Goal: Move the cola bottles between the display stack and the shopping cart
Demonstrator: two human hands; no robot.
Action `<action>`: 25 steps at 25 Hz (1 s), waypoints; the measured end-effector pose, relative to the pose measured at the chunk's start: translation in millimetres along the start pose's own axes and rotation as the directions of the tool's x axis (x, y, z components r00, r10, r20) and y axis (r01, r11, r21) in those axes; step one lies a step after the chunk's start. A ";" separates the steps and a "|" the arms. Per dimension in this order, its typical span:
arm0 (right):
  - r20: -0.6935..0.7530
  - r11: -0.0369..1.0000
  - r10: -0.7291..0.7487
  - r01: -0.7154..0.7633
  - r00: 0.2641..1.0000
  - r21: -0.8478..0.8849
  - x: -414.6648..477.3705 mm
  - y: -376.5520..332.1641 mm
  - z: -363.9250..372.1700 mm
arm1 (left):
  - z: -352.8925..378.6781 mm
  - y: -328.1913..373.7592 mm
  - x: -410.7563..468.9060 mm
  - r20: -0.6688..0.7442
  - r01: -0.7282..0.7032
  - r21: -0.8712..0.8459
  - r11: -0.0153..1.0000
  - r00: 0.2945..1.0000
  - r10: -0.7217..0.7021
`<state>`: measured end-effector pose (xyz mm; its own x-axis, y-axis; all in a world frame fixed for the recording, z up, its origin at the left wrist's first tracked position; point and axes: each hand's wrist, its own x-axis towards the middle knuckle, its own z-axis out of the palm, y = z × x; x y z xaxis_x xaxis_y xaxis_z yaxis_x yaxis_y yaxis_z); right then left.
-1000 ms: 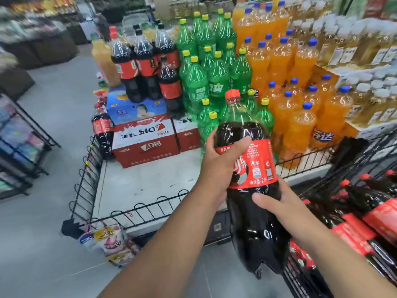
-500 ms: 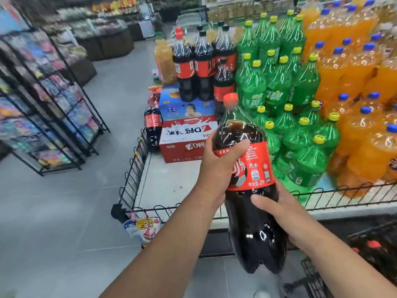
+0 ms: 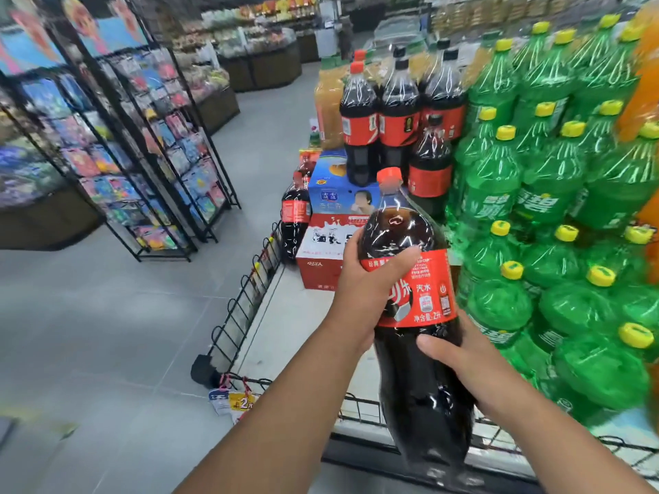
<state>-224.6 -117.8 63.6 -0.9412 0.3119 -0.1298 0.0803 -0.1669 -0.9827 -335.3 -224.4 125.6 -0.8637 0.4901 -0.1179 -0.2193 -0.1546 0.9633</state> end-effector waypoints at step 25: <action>-0.322 0.965 -0.096 0.009 0.942 -0.261 174.7 6.7 -10.6 | 7.1 3.7 212.6 0.139 -0.223 0.177 0.959 0.970 0.200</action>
<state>-385.0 -54.5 32.9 -0.7888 0.6106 -0.0704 0.1541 0.0857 -0.9843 -516.5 -114.7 105.9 -0.8185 0.5636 0.1114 0.0622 -0.1058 0.9924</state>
